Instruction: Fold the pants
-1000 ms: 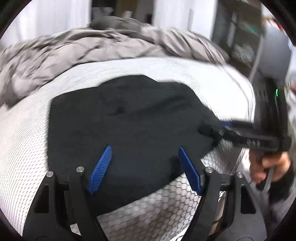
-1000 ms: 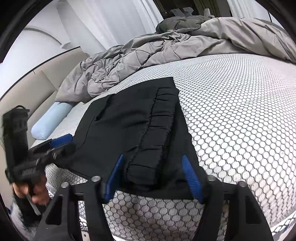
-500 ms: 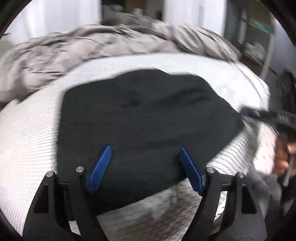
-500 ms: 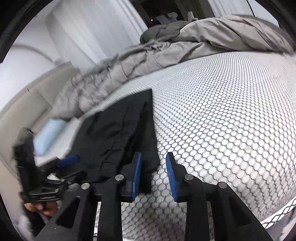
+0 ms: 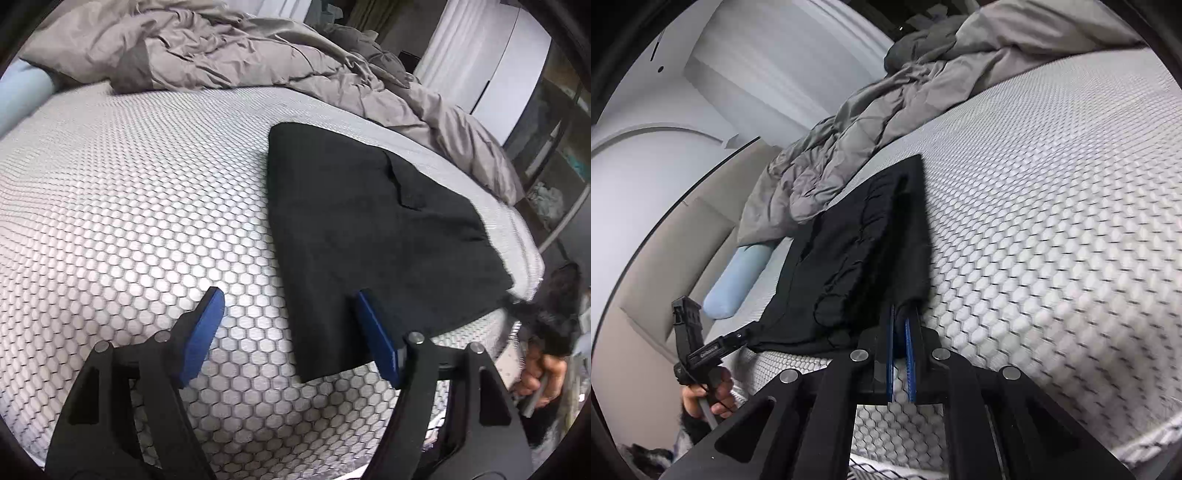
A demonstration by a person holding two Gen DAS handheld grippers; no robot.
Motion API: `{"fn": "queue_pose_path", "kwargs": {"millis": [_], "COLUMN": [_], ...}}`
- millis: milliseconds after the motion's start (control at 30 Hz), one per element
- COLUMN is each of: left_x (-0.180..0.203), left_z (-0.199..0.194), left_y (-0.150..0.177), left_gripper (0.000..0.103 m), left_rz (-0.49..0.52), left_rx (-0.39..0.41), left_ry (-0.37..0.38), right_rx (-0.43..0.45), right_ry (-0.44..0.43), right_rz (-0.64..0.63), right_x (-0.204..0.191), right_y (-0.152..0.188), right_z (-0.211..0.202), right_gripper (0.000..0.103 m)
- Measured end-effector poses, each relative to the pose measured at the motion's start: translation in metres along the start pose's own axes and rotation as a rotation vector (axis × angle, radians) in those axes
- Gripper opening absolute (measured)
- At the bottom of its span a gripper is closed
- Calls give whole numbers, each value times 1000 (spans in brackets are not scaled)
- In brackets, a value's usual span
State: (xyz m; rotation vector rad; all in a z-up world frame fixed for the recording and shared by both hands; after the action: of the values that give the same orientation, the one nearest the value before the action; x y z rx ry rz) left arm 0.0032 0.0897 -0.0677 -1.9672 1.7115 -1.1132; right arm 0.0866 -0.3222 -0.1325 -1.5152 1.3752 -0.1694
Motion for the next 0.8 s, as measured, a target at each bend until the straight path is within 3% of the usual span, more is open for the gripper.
{"fn": "queue_pose_path", "kwargs": {"millis": [67,167,200,233,300,400,433,467,500,533,567,800], "left_x": [1,-2,-1,3,5,9,13,13,14,16,17,37], "left_z": [5,10,11,13,18,27,32,35,38,41,45,88], "left_y": [1,0,1,2,1,-2,-5,-8,-11,-16,-21,-74], "left_gripper": [70,70,69,68,67,57,41,39,38,34,32,30], "left_rz": [-45,-75,-75,-71,-72,-81,-83,-88,-92,-83,-74,12], "left_rx": [-13,-18,-20,-24,-36,-49,-50,-48,-46,-41,-41,-82], "left_ry": [56,80,80,88,94,103,120,115,112,103,94,-17], "right_rx": [-22,9,41,80,96,52,26,2,-6,-23,-48,-70], "right_ry": [1,-39,-47,-61,-102,-106,-83,-61,-48,-44,-65,46], "right_rz": [32,91,100,116,138,123,110,81,61,36,36,7], "right_x": [7,6,6,3,-3,-13,-13,-14,-13,-17,-19,-11], "right_y": [4,-5,-11,-19,-25,-31,-32,-32,-30,-29,-29,-67], "right_z": [4,-2,-6,-9,-8,16,25,32,30,36,42,75], "right_gripper": [6,17,30,53,75,81,81,80,68,32,23,20]}}
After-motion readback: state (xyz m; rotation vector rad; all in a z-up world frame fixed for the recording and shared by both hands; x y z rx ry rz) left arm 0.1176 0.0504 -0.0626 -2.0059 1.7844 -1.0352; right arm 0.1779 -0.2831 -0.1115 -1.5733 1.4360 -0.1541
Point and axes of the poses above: each gripper's, at about its wrist camera, not at the fingertips, and z roughly the way its jaws point, x to its right, y to its underside, the point moved 9 cm from there along z, roughly the way its jaws point, and after that the axes turned 5 degrees about x, right-handed, at the moved point
